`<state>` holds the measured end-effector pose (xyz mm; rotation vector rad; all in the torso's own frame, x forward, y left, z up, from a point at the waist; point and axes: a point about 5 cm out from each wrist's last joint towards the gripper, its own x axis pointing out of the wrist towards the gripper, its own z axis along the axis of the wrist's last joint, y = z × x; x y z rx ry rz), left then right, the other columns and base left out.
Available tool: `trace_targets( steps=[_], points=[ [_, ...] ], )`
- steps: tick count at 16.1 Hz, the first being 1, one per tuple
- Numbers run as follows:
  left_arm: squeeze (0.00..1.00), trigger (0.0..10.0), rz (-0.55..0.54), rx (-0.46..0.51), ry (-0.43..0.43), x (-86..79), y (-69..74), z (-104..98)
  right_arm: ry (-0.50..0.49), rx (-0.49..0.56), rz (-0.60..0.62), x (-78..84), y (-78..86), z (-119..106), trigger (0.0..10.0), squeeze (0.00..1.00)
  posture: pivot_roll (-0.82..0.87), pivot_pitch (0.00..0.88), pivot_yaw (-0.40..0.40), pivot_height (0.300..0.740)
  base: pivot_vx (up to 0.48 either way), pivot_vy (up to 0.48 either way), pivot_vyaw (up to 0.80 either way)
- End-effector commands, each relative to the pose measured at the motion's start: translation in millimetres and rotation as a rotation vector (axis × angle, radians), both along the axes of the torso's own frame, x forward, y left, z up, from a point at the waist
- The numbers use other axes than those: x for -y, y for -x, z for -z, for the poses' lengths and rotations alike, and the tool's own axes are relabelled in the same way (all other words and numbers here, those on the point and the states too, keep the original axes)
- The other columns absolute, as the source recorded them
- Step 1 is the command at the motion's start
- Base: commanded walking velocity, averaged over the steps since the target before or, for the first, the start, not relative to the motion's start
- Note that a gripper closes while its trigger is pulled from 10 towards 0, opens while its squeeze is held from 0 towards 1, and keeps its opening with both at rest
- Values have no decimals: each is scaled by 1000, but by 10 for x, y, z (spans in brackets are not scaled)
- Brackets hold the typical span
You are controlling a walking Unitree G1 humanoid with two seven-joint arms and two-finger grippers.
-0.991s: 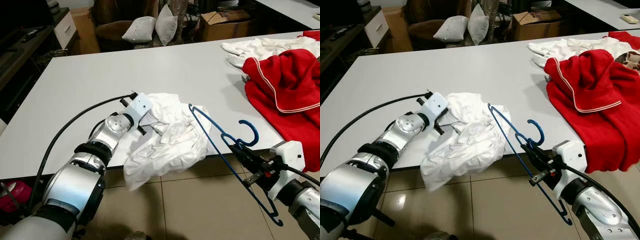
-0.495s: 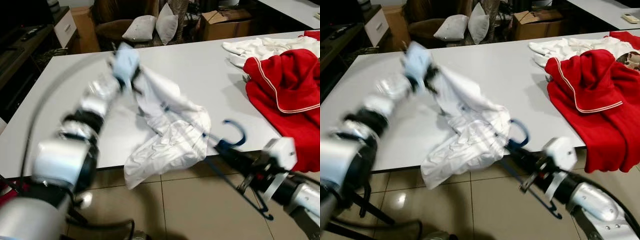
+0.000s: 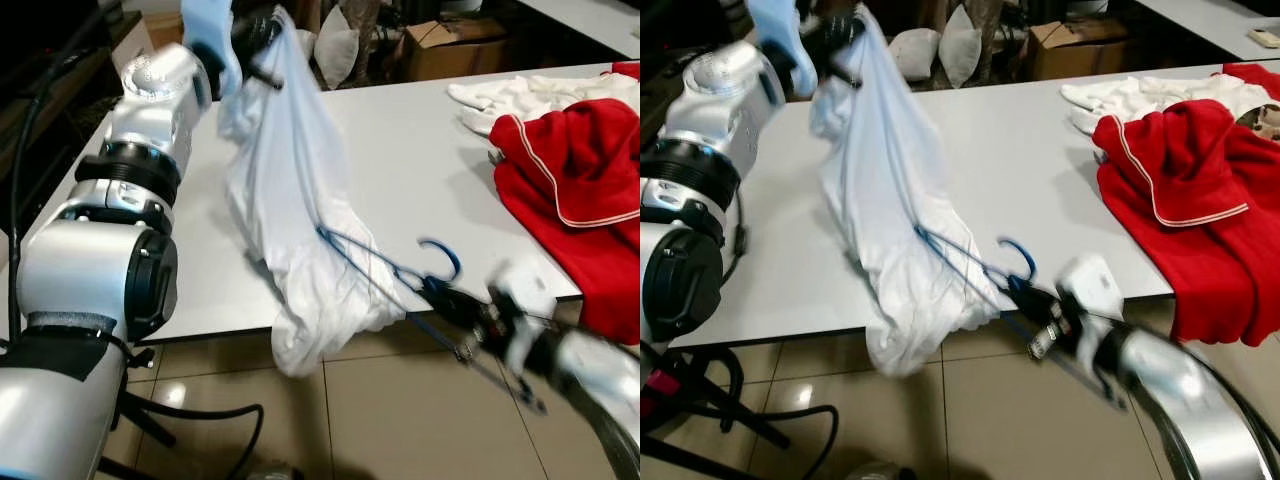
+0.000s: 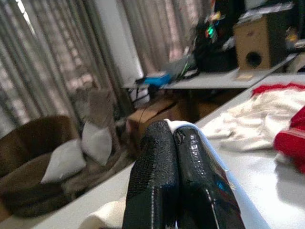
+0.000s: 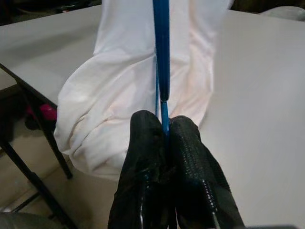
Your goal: Hang hanger
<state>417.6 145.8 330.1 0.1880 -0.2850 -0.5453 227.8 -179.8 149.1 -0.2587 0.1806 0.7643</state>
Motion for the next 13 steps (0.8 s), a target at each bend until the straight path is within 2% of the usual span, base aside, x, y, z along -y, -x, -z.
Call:
trace_targets(
  steps=[1,3,5,6,8,9,10,11,12,13],
  points=[
    [0,0,30,44,34,1,28,-175,19,-30,-55,-68,-61,62,10000,0,14,0,104,740,0,0,0],
    [0,0,48,82,34,31,51,-300,55,-24,-176,-178,-255,24,10000,0,29,0,86,740,0,0,0],
    [0,0,73,115,57,37,82,-431,76,-2,-219,-205,-432,-62,10000,0,32,0,81,740,0,0,0],
    [0,0,88,140,72,39,106,-520,109,14,-220,-180,-556,-103,10000,0,34,0,79,740,0,0,0],
    [0,0,98,197,91,17,157,-694,237,51,-79,-18,-887,-183,10000,0,36,0,77,740,0,0,0],
    [0,0,70,238,110,-48,186,-809,312,152,82,132,-1129,-345,10000,0,39,0,73,740,0,0,0],
    [0,0,36,265,130,-112,204,-886,353,248,183,225,-1270,-507,10000,0,40,0,73,740,0,0,0],
    [0,0,24,271,136,-132,208,-904,355,273,204,245,-1300,-556,10000,0,40,0,73,740,0,0,0],
    [0,0,-62,319,176,-288,242,-1022,307,471,312,322,-1407,-954,10000,0,46,0,73,740,0,0,0],
    [0,0,-152,385,229,-489,309,-1161,181,687,372,354,-1422,-1422,10000,0,46,0,73,740,0,0,0]
  ],
)
